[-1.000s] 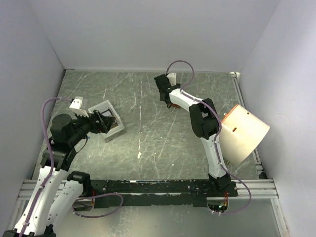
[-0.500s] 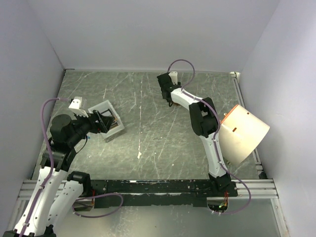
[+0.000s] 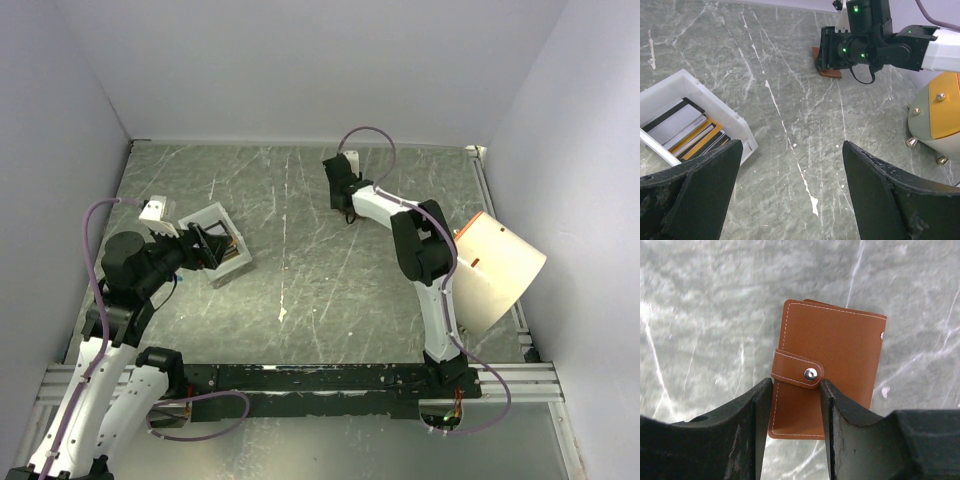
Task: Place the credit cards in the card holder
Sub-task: Move the card holder to the center of the board, then open the card holder at the center of the board.
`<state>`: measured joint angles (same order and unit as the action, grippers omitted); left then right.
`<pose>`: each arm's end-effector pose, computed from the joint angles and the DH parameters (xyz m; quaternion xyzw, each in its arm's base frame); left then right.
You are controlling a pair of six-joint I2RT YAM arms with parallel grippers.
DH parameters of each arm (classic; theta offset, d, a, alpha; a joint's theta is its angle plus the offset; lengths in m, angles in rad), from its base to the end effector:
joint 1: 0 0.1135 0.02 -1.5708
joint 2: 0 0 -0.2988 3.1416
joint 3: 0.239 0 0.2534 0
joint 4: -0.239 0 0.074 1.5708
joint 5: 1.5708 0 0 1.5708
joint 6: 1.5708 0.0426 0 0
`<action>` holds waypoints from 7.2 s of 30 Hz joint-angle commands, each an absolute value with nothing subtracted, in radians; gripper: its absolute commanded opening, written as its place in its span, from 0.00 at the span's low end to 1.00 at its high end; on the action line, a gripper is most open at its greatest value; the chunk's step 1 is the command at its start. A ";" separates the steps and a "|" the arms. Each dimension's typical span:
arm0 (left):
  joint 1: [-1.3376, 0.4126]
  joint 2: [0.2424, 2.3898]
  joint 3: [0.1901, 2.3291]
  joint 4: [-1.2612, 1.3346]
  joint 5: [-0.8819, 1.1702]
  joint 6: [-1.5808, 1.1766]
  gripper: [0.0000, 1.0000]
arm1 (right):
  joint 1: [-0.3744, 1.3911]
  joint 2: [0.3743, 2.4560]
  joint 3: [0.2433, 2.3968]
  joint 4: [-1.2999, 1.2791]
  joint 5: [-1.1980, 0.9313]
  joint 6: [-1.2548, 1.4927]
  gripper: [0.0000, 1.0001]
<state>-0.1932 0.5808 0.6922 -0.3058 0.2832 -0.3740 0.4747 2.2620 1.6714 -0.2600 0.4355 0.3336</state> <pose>0.1164 -0.0349 0.3422 0.0202 0.7696 -0.2806 0.5732 0.4731 0.2229 0.1718 0.0115 0.9169 -0.0506 0.3958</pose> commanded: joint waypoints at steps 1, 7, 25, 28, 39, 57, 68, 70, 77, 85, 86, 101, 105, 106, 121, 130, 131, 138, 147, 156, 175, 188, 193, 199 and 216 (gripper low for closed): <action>-0.190 0.574 0.691 -0.306 0.264 -0.365 0.93 | 0.524 2.214 1.555 -0.299 0.314 0.354 0.42; -0.190 0.572 0.690 -0.306 0.268 -0.362 0.91 | 0.615 2.127 1.423 -0.298 0.284 0.366 0.41; -0.190 0.564 0.694 -0.316 0.281 -0.321 0.89 | 0.847 1.803 1.110 -0.330 0.145 0.450 0.46; -0.190 0.578 0.697 -0.320 0.290 -0.322 0.88 | 0.847 1.726 1.115 -0.348 0.134 0.448 0.53; -0.190 0.748 0.778 -0.391 0.451 -0.336 0.74 | 0.741 1.681 1.136 -0.375 0.108 0.413 0.44; -0.517 0.969 0.828 -0.436 0.251 -0.477 0.53 | 0.614 1.792 1.072 -0.330 -0.114 0.389 0.47; -0.626 1.110 0.819 -0.374 0.163 -0.562 0.42 | 0.614 1.780 0.993 -0.237 -0.177 0.420 0.16; -0.642 1.137 0.818 -0.354 0.144 -0.582 0.40 | 0.617 1.753 0.962 -0.223 -0.186 0.438 0.07; -0.652 1.244 0.809 -0.258 0.143 -0.630 0.43 | 0.670 1.651 0.902 -0.177 -0.180 0.529 0.00; -0.665 1.353 0.839 -0.221 0.153 -0.627 0.45 | 0.754 1.569 0.817 -0.109 -0.110 0.645 0.00; -0.670 1.367 0.840 -0.218 0.157 -0.627 0.45 | 0.761 1.561 0.809 -0.101 -0.101 0.659 0.00; -0.719 1.490 0.819 -0.179 0.190 -0.623 0.52 | 0.820 1.507 0.788 -0.049 -0.075 0.709 0.00; -0.719 1.535 0.813 -0.172 0.164 -0.614 0.51 | 0.829 1.506 0.797 -0.055 -0.067 0.707 0.00; -0.719 1.547 0.815 -0.177 0.158 -0.609 0.50 | 0.830 1.504 0.799 -0.056 -0.065 0.707 0.00; -0.725 1.603 0.812 -0.203 0.088 -0.581 0.32 | 0.839 1.512 0.797 -0.057 -0.045 0.698 0.00; -0.728 1.543 0.832 -0.260 0.061 -0.579 0.07 | 0.839 1.515 0.789 -0.085 0.000 0.686 0.00; -0.728 1.527 0.832 -0.269 0.059 -0.581 0.07 | 0.840 1.517 0.790 -0.096 0.013 0.684 0.00; -0.730 1.368 0.794 -0.259 0.112 -0.600 0.07 | 0.838 1.539 0.806 -0.184 0.130 0.650 0.10; -0.729 1.249 0.727 -0.165 0.210 -0.618 0.07 | 0.840 1.368 0.756 -0.147 0.054 0.528 0.53; -0.729 1.254 0.759 -0.176 0.226 -0.629 0.07 | 0.895 1.344 0.723 -0.070 -0.021 0.516 0.58; -0.729 1.216 0.758 -0.194 0.212 -0.645 0.07 | 0.910 1.458 0.797 -0.101 0.046 0.505 0.54; -0.729 1.206 0.715 -0.245 0.163 -0.634 0.07 | 0.905 1.535 0.880 -0.194 0.092 0.541 0.31; -0.729 1.202 0.693 -0.256 0.160 -0.634 0.07 | 0.902 1.500 0.877 -0.188 0.110 0.541 0.33; -0.729 1.169 0.654 -0.234 0.172 -0.656 0.07 | 0.897 1.542 0.909 -0.195 0.114 0.538 0.33; -0.730 1.171 0.687 -0.396 0.045 -0.652 0.07 | 0.885 1.470 0.795 -0.468 0.288 0.651 0.05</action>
<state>-0.7235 1.1835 0.6590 -0.3340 0.0849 -0.6445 0.8917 1.4757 0.8803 -0.3065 0.2314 0.5968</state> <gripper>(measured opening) 0.068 0.053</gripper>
